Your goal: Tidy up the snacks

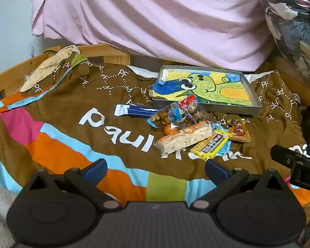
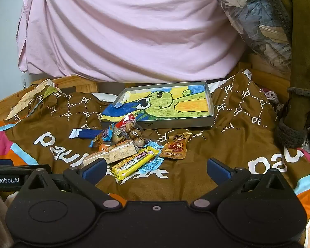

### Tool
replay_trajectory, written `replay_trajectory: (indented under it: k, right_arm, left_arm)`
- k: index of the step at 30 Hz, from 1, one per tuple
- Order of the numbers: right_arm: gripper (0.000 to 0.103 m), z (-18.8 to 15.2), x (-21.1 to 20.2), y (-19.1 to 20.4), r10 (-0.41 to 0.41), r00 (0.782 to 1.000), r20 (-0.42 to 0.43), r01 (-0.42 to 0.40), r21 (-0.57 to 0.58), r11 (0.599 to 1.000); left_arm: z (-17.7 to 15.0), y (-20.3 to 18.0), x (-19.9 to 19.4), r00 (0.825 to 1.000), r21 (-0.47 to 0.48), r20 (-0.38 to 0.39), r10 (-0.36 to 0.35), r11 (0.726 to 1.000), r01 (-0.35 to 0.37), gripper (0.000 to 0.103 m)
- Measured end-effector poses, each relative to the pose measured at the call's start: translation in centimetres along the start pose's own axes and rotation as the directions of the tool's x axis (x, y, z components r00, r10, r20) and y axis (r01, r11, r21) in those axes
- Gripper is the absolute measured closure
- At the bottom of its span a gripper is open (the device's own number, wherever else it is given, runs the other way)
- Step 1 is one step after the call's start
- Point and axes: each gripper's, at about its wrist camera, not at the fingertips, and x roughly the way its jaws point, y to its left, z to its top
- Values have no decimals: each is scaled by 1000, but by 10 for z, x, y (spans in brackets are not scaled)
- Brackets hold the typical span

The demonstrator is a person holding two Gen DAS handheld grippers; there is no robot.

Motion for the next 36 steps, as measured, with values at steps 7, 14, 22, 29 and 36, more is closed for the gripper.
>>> replay_trajectory:
  k: [7, 14, 22, 29, 36]
  right_arm:
    - [1, 0, 0, 0, 0, 1000, 0, 0, 0, 1000]
    - [1, 0, 0, 0, 0, 1000, 0, 0, 0, 1000]
    - [1, 0, 0, 0, 0, 1000, 0, 0, 0, 1000]
    - [1, 0, 0, 0, 0, 1000, 0, 0, 0, 1000]
    - [1, 0, 0, 0, 0, 1000, 0, 0, 1, 1000]
  left_arm:
    - [-1, 8, 3, 1000, 2, -3, 2, 1000, -2, 0]
    - [-2, 7, 3, 1000, 2, -4, 4, 1000, -4, 0]
    - [-2, 6, 3, 1000, 2, -5, 7, 1000, -7, 0]
    - [-2, 5, 3, 1000, 3, -7, 8, 1000, -8, 0]
    - [-2, 6, 3, 1000, 3, -8, 9, 1000, -9, 0]
